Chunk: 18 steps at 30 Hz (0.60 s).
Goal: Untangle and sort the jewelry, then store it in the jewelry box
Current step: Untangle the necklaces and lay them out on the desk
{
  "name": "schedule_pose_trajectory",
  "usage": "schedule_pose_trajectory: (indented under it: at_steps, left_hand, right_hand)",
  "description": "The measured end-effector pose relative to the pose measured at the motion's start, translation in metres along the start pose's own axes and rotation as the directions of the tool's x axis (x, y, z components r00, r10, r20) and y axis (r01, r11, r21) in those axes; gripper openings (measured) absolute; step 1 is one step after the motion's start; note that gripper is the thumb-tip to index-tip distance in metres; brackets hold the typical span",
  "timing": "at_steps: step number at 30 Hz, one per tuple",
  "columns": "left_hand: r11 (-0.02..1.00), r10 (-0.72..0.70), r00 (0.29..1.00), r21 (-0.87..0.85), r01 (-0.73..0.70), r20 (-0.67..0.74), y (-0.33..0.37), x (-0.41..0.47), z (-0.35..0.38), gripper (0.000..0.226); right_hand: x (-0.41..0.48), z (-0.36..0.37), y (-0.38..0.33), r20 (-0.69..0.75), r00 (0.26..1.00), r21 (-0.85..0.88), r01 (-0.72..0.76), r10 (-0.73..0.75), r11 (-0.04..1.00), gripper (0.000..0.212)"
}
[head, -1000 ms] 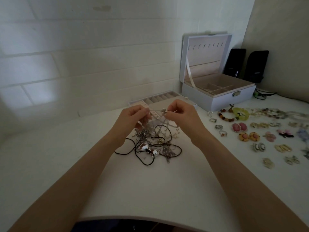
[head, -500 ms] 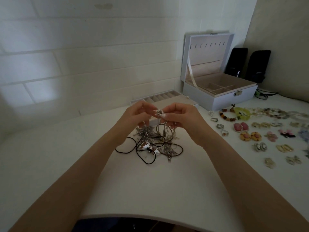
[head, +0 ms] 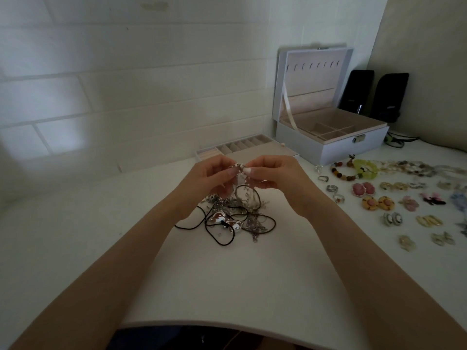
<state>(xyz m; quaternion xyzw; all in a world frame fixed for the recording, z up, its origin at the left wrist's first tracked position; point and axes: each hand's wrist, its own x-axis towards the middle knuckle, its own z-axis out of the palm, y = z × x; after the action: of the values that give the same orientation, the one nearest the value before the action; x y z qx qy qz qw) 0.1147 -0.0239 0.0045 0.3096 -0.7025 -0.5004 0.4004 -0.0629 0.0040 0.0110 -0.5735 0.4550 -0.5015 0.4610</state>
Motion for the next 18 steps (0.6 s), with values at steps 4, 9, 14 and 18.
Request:
schedule_pose_trajectory:
  at_steps: [4,9,14,18]
  left_hand:
    - [0.999,-0.039,0.999,0.022,0.039,-0.004,-0.0024,0.0019,-0.0026,0.012]
    - [0.990,-0.049,0.998,0.133,0.043,0.040,-0.0019,0.0011,-0.0022,0.014]
    - [0.978,-0.063,0.990,0.208,0.035,0.129,0.0019,-0.0025,0.0001,0.005]
    - [0.973,-0.065,0.987,0.228,0.030,0.146,0.0010,-0.0024,0.0008,0.015]
  right_hand:
    - [-0.0008,0.0012,-0.0014,0.015,1.000,-0.030,-0.014,0.014,0.999,0.006]
    - [-0.0008,0.0002,-0.0039,0.004,1.000,-0.001,0.003,-0.003,1.000,0.015]
    - [-0.0002,0.0032,-0.0005,-0.016,0.998,0.021,0.066,-0.066,0.998,0.010]
    - [-0.0012,0.0052,-0.0001,-0.010,0.990,0.044,0.139,-0.138,0.989,0.009]
